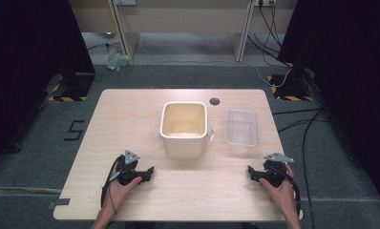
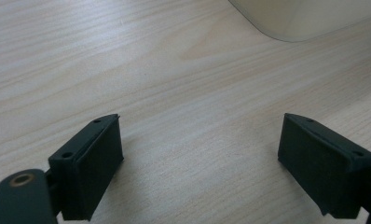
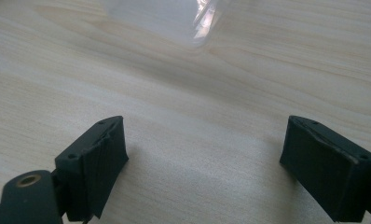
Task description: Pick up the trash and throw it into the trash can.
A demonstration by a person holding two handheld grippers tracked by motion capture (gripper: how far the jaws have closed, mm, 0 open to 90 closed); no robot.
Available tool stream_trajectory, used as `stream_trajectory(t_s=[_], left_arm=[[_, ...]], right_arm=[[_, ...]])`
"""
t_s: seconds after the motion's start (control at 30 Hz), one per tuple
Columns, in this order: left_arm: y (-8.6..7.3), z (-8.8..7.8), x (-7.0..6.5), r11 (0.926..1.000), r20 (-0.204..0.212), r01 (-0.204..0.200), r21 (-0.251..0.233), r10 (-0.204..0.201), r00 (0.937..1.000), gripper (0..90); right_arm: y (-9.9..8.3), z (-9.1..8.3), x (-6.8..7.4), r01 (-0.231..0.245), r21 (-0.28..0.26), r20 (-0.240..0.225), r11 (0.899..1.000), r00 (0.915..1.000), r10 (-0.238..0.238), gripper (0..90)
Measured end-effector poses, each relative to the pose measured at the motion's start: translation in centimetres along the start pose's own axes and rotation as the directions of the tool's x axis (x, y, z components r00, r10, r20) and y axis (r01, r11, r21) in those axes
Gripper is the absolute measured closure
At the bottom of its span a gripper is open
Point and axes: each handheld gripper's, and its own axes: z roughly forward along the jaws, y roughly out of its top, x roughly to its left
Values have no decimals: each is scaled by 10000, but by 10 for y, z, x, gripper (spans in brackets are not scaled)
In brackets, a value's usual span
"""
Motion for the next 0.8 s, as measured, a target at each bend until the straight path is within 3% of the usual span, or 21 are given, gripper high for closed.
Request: stream_trajectory(t_s=[0.43,0.63,0.8], left_arm=[[0,0,0,10000,0,0,0,0,10000,126],[0,0,0,10000,1,1,0,-1,10000,126],[0,0,0,10000,-2,0,0,0,10000,126]], right_arm=[[2,0,-2,-106,22,-118,9999,9999,106,155],[19,-11,-8,-175,-594,-18,9981,9998,174,159],[42,-19,-14,-634,-1170,-154,9911,9980,620,165]])
